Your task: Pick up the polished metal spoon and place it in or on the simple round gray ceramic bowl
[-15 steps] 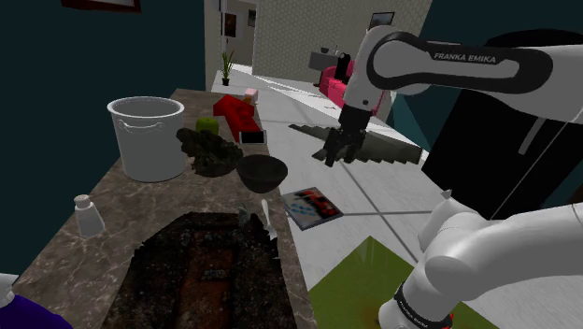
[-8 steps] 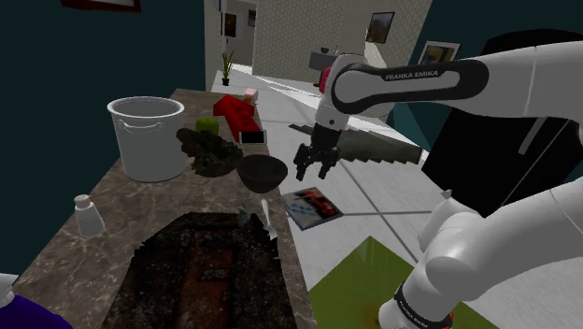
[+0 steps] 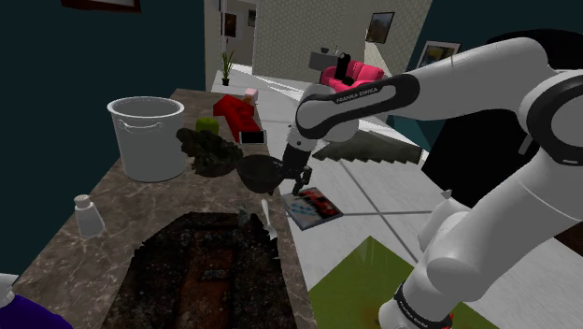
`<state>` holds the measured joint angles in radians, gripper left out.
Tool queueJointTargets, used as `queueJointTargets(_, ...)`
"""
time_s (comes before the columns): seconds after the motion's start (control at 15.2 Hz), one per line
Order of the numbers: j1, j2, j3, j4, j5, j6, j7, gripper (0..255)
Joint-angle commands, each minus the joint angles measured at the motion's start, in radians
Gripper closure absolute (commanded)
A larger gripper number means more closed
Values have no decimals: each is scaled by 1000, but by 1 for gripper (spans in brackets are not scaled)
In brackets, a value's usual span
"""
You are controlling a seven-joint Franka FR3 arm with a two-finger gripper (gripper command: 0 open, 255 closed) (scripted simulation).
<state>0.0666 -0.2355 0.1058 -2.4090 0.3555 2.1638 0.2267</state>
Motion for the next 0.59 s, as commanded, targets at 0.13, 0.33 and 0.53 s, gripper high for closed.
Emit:
queueJointTargets(0.13,12,112,16,32,42,91,30,0)
queueJointTargets(0.33,19,138,23,17,53,132,24,0)
queueJointTargets(0.53,26,165,30,5,65,173,18,0)
